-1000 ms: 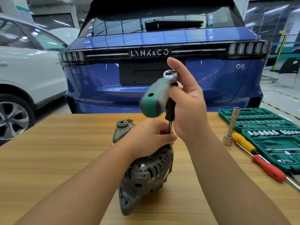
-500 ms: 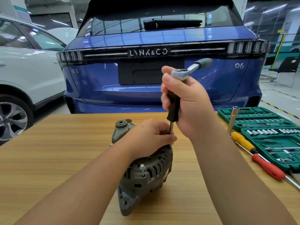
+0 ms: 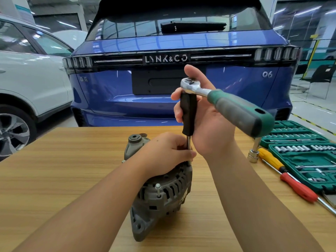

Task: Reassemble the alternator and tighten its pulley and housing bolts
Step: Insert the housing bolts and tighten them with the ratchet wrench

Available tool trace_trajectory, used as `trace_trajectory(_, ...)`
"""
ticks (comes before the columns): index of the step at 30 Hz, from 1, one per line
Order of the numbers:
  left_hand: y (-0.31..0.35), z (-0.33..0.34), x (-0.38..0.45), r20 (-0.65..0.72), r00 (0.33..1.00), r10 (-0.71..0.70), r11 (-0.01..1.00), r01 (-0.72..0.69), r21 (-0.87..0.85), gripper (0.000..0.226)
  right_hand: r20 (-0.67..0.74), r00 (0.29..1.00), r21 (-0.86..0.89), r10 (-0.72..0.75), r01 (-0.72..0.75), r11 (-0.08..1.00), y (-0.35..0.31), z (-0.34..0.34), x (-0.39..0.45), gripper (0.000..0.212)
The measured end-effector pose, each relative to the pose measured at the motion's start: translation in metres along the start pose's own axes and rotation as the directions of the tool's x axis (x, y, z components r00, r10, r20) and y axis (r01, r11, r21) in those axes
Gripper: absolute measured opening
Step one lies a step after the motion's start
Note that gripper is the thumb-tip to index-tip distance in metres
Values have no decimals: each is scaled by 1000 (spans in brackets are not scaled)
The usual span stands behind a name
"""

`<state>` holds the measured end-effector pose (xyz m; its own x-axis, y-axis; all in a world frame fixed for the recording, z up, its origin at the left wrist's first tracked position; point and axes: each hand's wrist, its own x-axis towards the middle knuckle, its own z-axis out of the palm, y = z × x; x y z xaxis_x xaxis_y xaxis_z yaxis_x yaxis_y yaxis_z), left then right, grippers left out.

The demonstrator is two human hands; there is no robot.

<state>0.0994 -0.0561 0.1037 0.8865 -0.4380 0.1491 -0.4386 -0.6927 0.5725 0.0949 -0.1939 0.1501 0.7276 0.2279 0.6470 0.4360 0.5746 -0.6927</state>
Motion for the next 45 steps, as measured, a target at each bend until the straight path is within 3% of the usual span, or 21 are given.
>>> trace_trajectory(5,0,0,0,0,1000,17,1000,-17,24,20,-119,990,53,75,-69,996,1,2,-7,40)
trace_trajectory(10,0,2,2,34,999,23,998,-25,63,20,-343,939,-214,-20,-57,975,0,4,-4,9)
trace_trajectory(12,-1,2,2,32,999,27,998,-29,64,20,-324,944,-134,63,-112,985,-2,-1,-3,5)
trace_trajectory(14,-1,1,2,26,999,18,999,-20,47,19,-247,964,-75,97,-118,990,-3,-1,-4,21)
trace_trajectory(18,1,0,2,17,1000,13,999,-14,40,20,-154,979,-288,-135,86,954,9,8,-5,39)
trace_trajectory(21,4,0,0,18,999,27,999,-28,31,19,-141,974,-334,-179,123,935,12,12,-7,47)
trace_trajectory(25,2,0,0,14,1000,3,1000,-4,30,19,-164,983,-216,-77,40,975,5,12,-6,51)
trace_trajectory(28,0,0,0,8,1000,-12,999,12,34,20,-148,987,-16,67,-70,997,-2,10,-2,37)
trace_trajectory(30,-2,0,-1,3,1000,-11,999,11,30,20,-121,989,23,91,-89,996,-3,11,-2,30)
trace_trajectory(34,-1,0,-1,-2,1000,-15,1000,15,20,18,-195,980,-71,47,-62,996,1,14,-8,39)
trace_trajectory(39,3,1,1,51,999,0,999,-3,50,21,-421,902,-292,-99,-31,956,0,13,-6,19)
trace_trajectory(42,2,0,2,34,999,-12,999,11,41,18,-344,939,-224,-20,-61,973,-2,11,-6,6)
trace_trajectory(45,2,-1,1,38,999,-10,1000,10,5,17,-205,970,-277,-133,73,958,4,15,-8,34)
